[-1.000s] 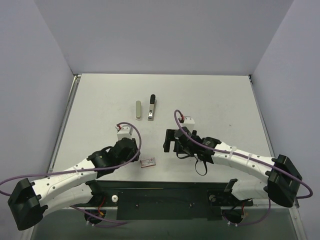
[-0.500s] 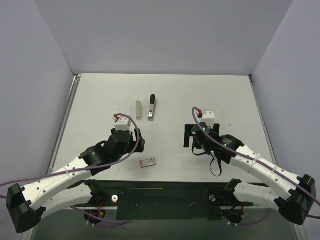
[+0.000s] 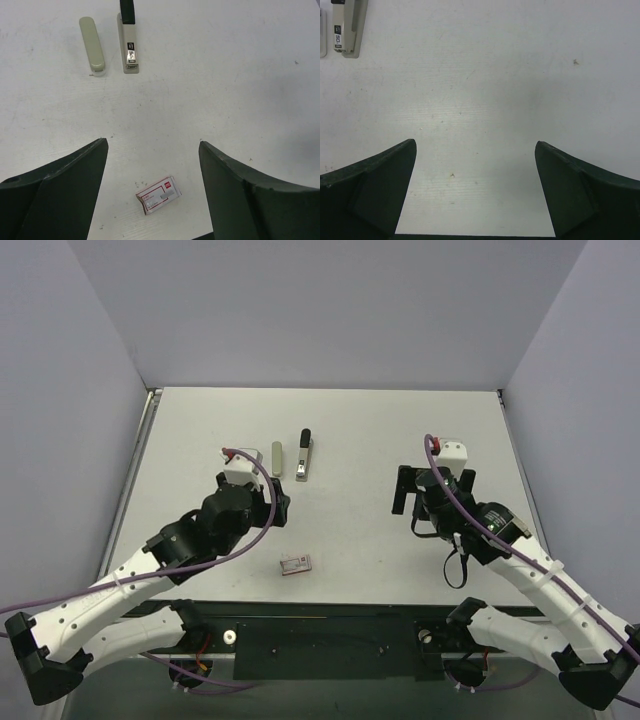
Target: Unload the staples from the stapler
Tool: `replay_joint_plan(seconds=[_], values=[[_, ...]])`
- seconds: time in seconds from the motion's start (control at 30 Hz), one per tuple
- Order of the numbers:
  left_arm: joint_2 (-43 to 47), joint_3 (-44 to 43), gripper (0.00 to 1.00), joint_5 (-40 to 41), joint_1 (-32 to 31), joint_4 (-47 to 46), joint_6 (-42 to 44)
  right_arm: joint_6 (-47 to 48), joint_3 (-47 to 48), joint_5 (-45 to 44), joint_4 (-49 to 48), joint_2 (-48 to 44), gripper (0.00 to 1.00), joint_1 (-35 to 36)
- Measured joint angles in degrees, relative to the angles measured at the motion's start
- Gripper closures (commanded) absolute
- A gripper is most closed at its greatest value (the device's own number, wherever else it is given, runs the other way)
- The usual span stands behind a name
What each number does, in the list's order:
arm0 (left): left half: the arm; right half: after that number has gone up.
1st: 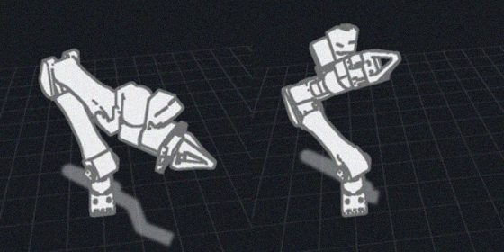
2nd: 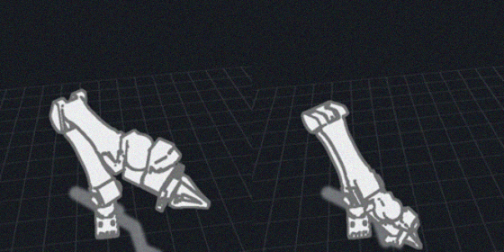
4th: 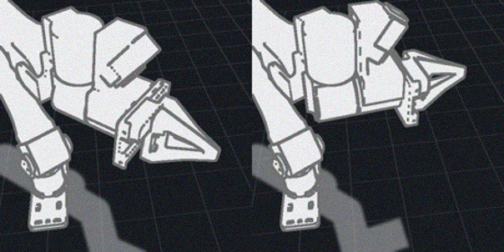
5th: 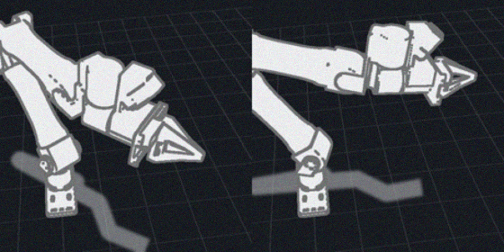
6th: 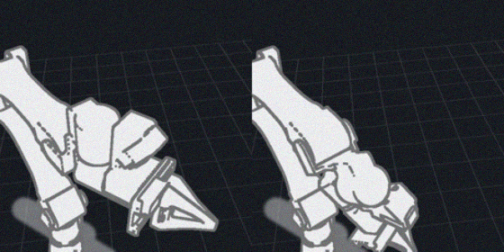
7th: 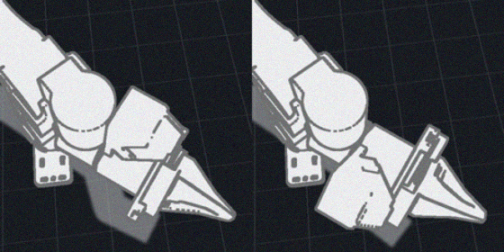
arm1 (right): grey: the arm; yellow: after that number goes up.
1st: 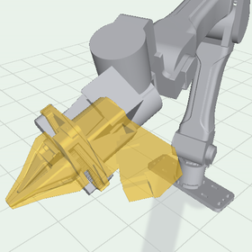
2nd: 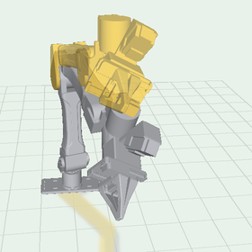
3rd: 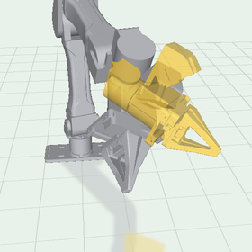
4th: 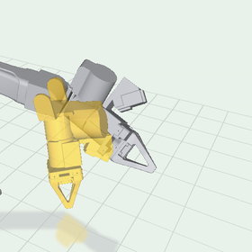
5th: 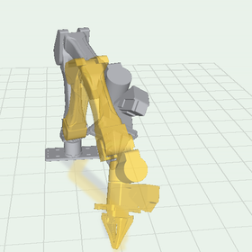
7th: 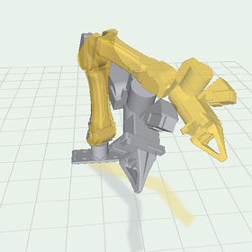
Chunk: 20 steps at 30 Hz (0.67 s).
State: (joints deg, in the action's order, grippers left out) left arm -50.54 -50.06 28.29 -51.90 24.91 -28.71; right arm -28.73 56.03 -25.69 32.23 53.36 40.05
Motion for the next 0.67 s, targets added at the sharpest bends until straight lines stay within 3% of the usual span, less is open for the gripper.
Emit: replay_joint_plan(seconds=[0.67], values=[[-7.04,-5.35,0.13,2.89,0.26,-0.35,6.91,4.7,5.9,-4.98,1.51,5.57,0.0,-0.44]])
